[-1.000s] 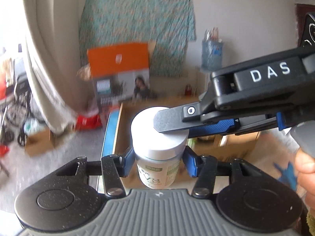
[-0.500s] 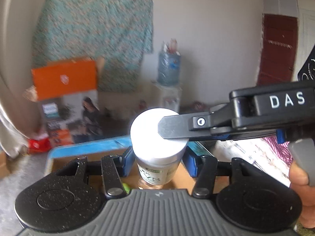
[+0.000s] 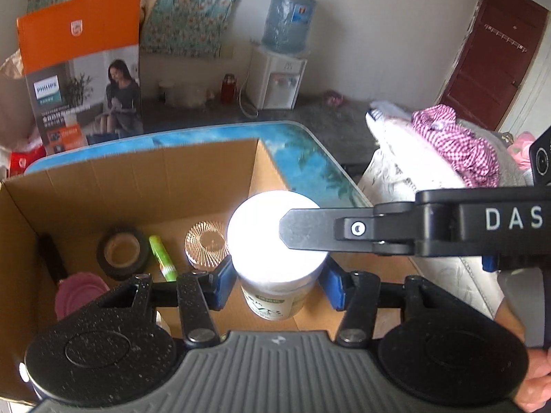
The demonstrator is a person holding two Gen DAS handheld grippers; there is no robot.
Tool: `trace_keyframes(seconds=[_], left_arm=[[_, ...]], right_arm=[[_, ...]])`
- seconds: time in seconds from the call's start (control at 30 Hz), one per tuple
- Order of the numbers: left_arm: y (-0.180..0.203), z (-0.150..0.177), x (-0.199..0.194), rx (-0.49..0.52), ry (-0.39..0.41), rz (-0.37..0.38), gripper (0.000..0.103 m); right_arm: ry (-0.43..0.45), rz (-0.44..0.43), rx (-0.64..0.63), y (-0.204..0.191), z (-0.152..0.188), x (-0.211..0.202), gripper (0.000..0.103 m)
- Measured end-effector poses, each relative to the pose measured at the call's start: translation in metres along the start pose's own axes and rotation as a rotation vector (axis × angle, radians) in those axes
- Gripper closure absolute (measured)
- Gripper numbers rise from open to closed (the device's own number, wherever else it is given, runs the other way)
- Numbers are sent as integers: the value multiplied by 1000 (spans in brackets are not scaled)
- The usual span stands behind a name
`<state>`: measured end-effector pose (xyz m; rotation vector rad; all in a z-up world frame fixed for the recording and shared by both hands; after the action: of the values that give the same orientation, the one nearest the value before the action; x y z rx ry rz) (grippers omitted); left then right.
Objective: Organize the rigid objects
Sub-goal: 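Lift the bottle with the right gripper and lower it into the box, then open the right gripper and withdraw it from the box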
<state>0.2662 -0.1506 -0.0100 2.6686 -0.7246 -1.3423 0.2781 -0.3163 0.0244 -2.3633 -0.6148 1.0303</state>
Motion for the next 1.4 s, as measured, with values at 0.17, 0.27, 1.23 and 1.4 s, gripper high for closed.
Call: trace_keyframes(seconds=[0.17, 0.27, 1.23, 1.4], left_arm=[[-2, 9, 16, -3, -52, -21, 49], [-1, 10, 26, 0, -72, -31, 49], [19, 9, -94, 46, 243, -25, 0], [7, 22, -132, 27, 270, -104, 0]], right_arm=[[-33, 23, -5, 4, 3, 15, 61], [-37, 49, -21, 7, 1, 19, 53], [285, -24, -63, -52, 7, -71, 21], [323, 33, -126, -80, 20, -94, 12]])
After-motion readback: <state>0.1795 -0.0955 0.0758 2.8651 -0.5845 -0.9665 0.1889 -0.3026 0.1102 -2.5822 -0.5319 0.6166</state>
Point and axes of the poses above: each gripper's, at about its wrist camera, not at the fingertips, and x roughly the way its jaws point, y to its right, z to its underside, the point moved 8 cm from there along x, roughly the way its jaws point, and after that the axes turned 6 degrees about -x, right-handed, at the moved point
